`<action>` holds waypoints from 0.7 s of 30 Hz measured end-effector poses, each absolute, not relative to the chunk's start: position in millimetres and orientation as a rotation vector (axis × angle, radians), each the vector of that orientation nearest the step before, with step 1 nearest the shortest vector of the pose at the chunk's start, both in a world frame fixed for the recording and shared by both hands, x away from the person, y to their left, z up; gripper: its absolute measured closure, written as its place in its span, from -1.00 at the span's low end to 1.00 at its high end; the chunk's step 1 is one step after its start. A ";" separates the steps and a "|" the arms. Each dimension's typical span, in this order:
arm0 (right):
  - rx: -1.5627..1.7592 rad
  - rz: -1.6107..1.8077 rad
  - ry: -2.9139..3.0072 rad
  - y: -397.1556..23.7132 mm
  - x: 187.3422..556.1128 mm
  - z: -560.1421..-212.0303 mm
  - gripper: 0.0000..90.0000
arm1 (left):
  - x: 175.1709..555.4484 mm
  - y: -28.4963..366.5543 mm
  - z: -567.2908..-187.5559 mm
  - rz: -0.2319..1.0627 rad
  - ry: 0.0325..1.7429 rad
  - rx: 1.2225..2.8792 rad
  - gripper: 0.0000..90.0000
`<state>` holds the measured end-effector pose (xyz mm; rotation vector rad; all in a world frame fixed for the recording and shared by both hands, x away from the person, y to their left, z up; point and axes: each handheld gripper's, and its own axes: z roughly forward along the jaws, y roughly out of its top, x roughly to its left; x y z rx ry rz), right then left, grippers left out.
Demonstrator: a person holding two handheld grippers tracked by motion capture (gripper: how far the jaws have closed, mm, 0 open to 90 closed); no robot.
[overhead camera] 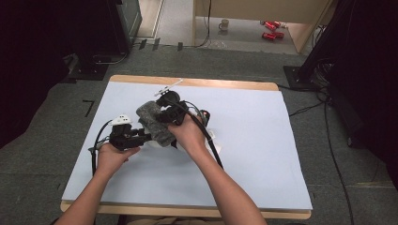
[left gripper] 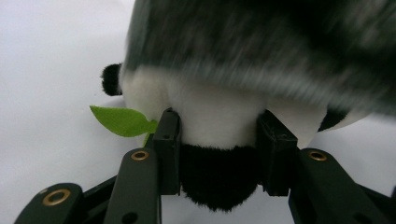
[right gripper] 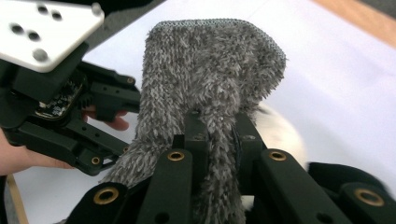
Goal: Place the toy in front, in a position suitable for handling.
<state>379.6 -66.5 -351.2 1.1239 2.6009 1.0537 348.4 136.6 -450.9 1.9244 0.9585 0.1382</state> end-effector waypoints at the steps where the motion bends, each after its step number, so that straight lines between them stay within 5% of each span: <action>1: 1.120 1.028 2.610 -62.8 379.9 -355.5 0.80 | 348.4 136.8 -451.0 0.134 0.962 1.922 0.30; 21: 1.136 0.901 2.663 -118.7 370.6 -366.4 0.80 | 350.1 138.9 -453.1 0.104 0.952 1.938 0.30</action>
